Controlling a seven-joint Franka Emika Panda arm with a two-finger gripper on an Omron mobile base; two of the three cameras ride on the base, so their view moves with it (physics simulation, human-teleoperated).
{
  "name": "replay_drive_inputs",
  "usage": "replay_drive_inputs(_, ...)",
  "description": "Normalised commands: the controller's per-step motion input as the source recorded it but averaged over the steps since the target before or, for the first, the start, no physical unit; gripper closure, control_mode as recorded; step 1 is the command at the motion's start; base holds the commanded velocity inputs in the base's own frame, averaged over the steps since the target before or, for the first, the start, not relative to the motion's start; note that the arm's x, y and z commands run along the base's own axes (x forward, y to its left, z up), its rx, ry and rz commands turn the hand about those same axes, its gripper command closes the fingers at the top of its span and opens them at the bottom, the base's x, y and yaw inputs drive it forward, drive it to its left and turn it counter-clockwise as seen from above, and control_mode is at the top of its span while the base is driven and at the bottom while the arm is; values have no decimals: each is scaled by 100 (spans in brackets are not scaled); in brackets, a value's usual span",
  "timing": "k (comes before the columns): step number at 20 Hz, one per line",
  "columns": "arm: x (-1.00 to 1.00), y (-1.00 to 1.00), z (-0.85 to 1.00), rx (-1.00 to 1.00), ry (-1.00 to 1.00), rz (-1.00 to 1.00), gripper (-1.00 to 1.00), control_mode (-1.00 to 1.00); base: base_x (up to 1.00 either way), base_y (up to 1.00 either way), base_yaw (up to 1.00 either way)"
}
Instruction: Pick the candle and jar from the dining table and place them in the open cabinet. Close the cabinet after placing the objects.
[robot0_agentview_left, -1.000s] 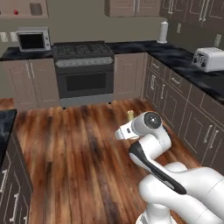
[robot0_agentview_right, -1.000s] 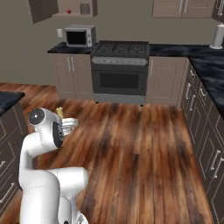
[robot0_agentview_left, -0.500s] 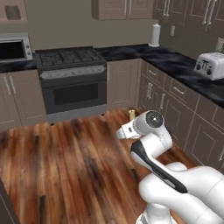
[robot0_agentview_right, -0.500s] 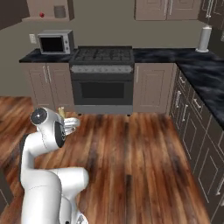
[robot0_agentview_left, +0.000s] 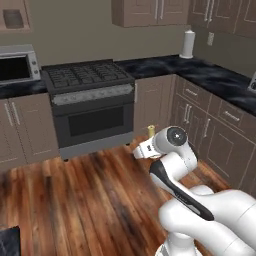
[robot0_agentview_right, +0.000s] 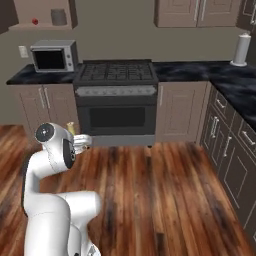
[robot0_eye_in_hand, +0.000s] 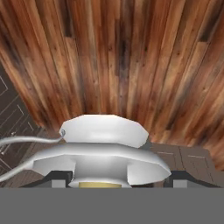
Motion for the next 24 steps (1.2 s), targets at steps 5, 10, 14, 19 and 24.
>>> replay_drive_inputs(5, 0, 0, 0, 0, 0, 0, 100, 100, 100, 70, -12)
replay_drive_inputs(10, 0, 0, 0, 0, 0, 0, 100, 100, 100, 67, -12)
replay_drive_inputs(14, 0, 0, 0, 0, 0, 0, 100, 100, 100, 69, -10)
replay_drive_inputs(19, 0, 0, 0, 0, 0, 0, 100, 100, 97, 80, -9)
replay_drive_inputs(24, 0, 0, 0, 0, 0, 0, 100, 100, 65, 83, -7)
